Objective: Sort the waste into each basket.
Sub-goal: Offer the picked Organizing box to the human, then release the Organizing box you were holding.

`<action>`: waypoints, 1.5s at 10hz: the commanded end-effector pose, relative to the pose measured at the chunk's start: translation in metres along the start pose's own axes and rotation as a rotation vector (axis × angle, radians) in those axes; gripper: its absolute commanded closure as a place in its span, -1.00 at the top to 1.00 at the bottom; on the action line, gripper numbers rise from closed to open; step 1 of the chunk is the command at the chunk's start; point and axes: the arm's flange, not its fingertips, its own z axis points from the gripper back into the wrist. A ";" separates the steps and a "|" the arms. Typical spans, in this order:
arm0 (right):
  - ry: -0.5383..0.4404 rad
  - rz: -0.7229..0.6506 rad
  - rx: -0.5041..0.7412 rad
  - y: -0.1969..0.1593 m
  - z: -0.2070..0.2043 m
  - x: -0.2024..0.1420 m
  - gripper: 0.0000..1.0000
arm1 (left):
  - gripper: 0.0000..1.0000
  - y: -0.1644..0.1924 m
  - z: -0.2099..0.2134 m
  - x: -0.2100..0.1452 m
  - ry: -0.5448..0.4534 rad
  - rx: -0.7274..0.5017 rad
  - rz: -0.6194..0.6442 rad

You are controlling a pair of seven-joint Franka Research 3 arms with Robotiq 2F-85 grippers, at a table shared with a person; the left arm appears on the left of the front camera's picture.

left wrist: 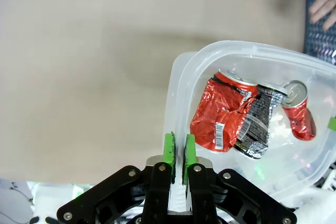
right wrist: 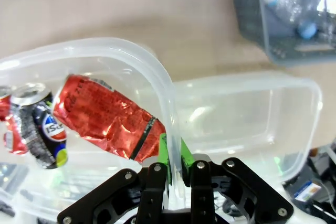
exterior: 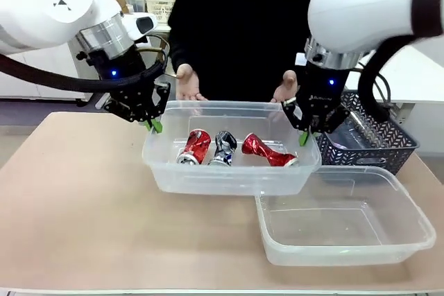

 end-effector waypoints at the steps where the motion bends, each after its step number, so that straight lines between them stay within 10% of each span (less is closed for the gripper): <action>1: 0.020 0.024 0.028 0.016 0.009 0.061 -0.89 | -0.82 -0.017 -0.001 0.045 -0.039 -0.066 0.010; 5: 0.089 0.003 0.044 0.019 -0.023 0.122 -0.89 | -0.82 -0.019 -0.022 0.095 -0.037 -0.112 0.068; 15: 0.090 -0.018 0.010 0.000 -0.036 0.131 -0.89 | -0.82 0.001 -0.029 0.100 -0.022 -0.063 0.070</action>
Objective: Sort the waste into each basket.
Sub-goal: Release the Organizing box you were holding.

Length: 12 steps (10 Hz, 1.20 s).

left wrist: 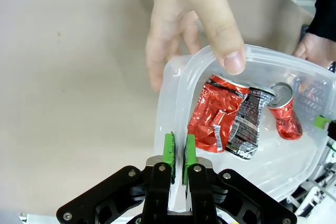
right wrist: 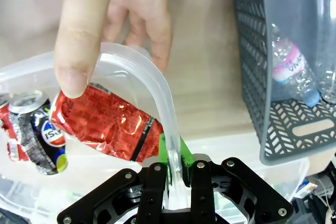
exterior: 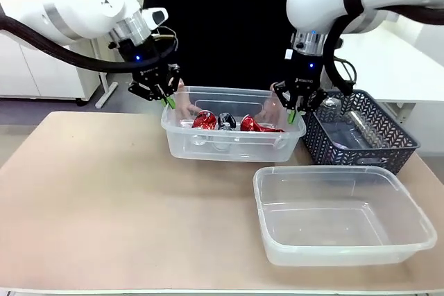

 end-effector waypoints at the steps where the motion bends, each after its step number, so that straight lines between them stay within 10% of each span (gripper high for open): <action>1: -0.001 -0.004 0.001 0.002 -0.001 0.000 -0.89 | -0.82 -0.003 0.005 -0.002 -0.007 -0.014 0.006; 2: -0.001 -0.004 0.001 0.002 -0.001 0.000 -0.89 | -0.82 -0.003 0.005 -0.002 -0.007 -0.014 0.006; 3: 0.000 0.000 0.000 0.000 0.000 0.000 -0.76 | -0.27 0.000 0.000 0.000 0.000 0.000 0.000; 4: -0.052 -0.019 0.040 -0.015 0.007 -0.015 0.28 | 0.33 -0.002 0.002 -0.001 -0.001 0.006 -0.018; 5: -0.084 -0.016 0.070 -0.023 0.012 -0.024 0.41 | 0.89 -0.004 0.007 -0.003 -0.007 -0.003 -0.025; 6: -0.128 -0.019 0.080 -0.028 0.017 -0.032 1.00 | 1.00 -0.005 0.013 -0.005 -0.021 -0.003 -0.021; 12: -0.312 0.109 0.414 -0.056 0.046 -0.048 1.00 | 1.00 0.017 0.047 -0.024 -0.138 -0.148 -0.028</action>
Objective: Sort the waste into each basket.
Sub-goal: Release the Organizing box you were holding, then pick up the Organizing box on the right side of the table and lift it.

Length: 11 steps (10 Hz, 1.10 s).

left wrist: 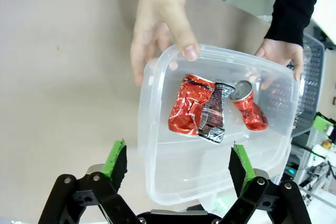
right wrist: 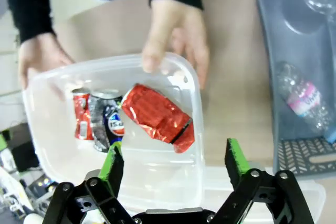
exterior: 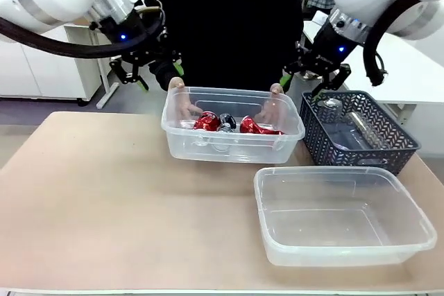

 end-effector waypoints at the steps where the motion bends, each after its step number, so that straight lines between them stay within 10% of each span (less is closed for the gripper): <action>1: -0.011 0.059 0.063 -0.011 -0.006 -0.010 1.00 | 1.00 -0.005 -0.003 0.003 0.012 0.017 0.003; 11: 0.017 0.049 0.076 -0.024 0.036 -0.028 1.00 | 1.00 -0.004 0.021 -0.014 0.026 -0.019 -0.023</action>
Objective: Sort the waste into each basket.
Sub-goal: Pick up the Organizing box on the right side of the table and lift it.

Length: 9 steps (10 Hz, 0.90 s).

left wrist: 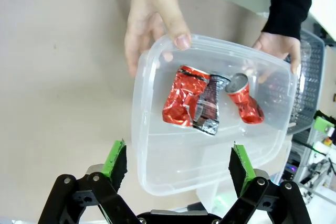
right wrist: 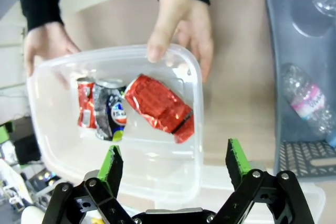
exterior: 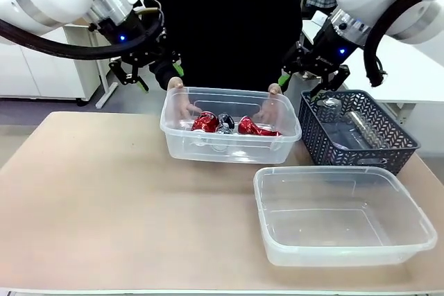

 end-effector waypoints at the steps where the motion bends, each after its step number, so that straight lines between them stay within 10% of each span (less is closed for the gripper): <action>1: 0.030 0.049 0.088 -0.035 0.069 -0.054 1.00 | 1.00 -0.004 0.041 -0.033 0.020 0.006 -0.036; 4: 0.076 0.131 -0.125 -0.103 0.131 -0.140 1.00 | 1.00 -0.055 0.051 -0.109 0.243 -0.001 -0.134; 8: 0.070 0.090 -0.193 -0.125 0.141 -0.165 1.00 | 1.00 -0.190 -0.076 -0.153 0.384 0.082 -0.171; 9: 0.070 0.090 -0.193 -0.125 0.141 -0.165 1.00 | 1.00 -0.124 -0.015 -0.168 0.370 0.039 -0.144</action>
